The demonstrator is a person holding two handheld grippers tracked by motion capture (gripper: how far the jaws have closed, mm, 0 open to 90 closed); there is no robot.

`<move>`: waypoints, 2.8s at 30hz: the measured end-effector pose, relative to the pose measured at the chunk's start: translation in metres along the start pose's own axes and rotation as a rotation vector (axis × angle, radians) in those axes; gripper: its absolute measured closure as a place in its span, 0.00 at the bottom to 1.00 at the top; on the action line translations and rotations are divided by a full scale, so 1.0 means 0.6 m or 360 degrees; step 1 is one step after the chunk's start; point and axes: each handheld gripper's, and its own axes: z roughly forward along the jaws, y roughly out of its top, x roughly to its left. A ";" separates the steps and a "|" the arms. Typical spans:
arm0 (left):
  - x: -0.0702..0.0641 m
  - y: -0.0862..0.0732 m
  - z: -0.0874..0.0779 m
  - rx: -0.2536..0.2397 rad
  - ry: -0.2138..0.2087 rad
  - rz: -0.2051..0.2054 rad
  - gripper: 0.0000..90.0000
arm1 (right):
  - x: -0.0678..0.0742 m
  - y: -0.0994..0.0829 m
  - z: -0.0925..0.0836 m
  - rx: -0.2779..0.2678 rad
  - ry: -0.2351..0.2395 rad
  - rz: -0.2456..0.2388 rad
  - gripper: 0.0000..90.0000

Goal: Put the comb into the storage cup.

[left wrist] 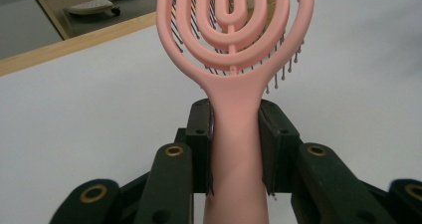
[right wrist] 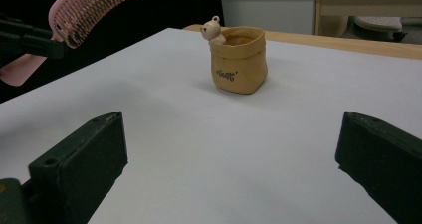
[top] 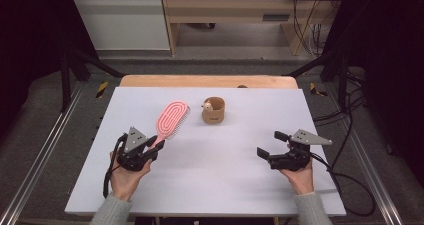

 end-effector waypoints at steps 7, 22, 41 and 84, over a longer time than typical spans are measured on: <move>-0.003 -0.008 0.007 -0.0005 -0.0011 -0.0008 0.77 | 0.011 0.004 0.008 -0.0013 0.0019 0.0012 0.00; -0.017 -0.002 0.013 -0.0027 -0.0010 -0.0004 0.77 | 0.026 0.017 0.014 -0.0047 0.0028 0.0042 0.00; -0.049 0.017 0.028 -0.0085 -0.0048 -0.0024 0.78 | 0.043 0.035 0.023 -0.0073 0.0047 0.0049 0.00; -0.111 -0.024 0.081 -0.0128 -0.0102 -0.0113 0.78 | 0.091 0.037 0.085 0.0036 0.0117 0.0129 0.00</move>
